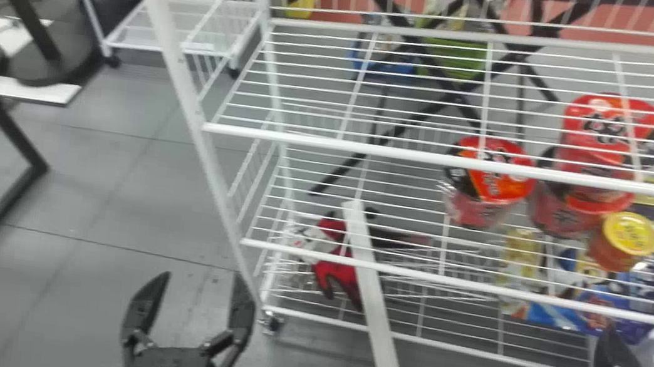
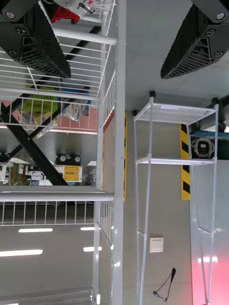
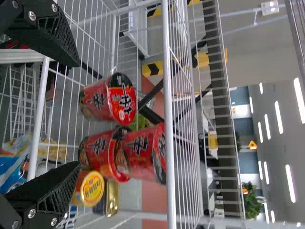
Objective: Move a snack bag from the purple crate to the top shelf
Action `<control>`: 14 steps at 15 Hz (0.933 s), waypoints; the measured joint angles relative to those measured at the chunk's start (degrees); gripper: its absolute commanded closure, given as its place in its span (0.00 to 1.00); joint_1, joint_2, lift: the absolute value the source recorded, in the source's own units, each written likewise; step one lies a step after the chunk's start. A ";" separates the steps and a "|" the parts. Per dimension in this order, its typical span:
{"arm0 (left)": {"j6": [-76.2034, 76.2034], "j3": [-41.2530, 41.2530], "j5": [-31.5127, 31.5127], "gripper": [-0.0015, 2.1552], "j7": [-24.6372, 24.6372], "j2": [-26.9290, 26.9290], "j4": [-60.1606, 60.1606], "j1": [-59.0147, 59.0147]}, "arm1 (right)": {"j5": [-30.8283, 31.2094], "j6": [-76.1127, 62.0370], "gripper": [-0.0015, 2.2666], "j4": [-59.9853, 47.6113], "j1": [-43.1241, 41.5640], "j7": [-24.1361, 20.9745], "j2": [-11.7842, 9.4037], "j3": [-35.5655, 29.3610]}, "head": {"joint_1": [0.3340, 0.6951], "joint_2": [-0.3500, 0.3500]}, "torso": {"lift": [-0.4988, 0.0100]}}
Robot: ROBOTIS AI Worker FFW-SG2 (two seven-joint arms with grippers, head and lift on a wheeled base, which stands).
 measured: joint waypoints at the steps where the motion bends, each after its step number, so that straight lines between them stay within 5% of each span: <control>1: -0.05 -0.07 0.13 0.06 0.00 0.10 0.22 -0.23 | -3.64 3.07 0.03 -2.05 0.51 1.29 0.41 -4.21 | 1.00 0.56 | 0.09; 4: -0.23 -0.26 0.59 0.06 -0.08 0.36 0.72 -0.96 | -13.93 14.70 0.03 -6.94 1.02 3.13 2.22 -18.74 | 1.00 0.40 | 0.09; 8: -0.18 -1.02 1.26 0.06 -0.16 0.94 1.76 -2.15 | -23.58 43.88 0.03 -6.27 -10.76 14.08 3.76 -42.43 | 1.00 0.16 | 0.09; 10: -0.23 -1.47 1.35 0.06 -0.16 1.23 2.00 -2.50 | -22.73 63.87 0.03 -2.11 -22.74 20.23 3.79 -53.51 | 1.00 0.05 | 0.09; 12: -0.41 -1.67 1.49 0.06 -0.11 1.50 2.05 -2.58 | -15.03 74.97 0.02 1.88 -35.08 27.91 3.80 -60.73 | 1.00 0.00 | 0.09; 14: -0.47 -1.71 1.52 0.06 -0.15 1.56 2.09 -2.59 | -8.74 76.78 0.02 6.75 -41.13 28.59 2.97 -62.77 | 1.00 0.00 | 0.09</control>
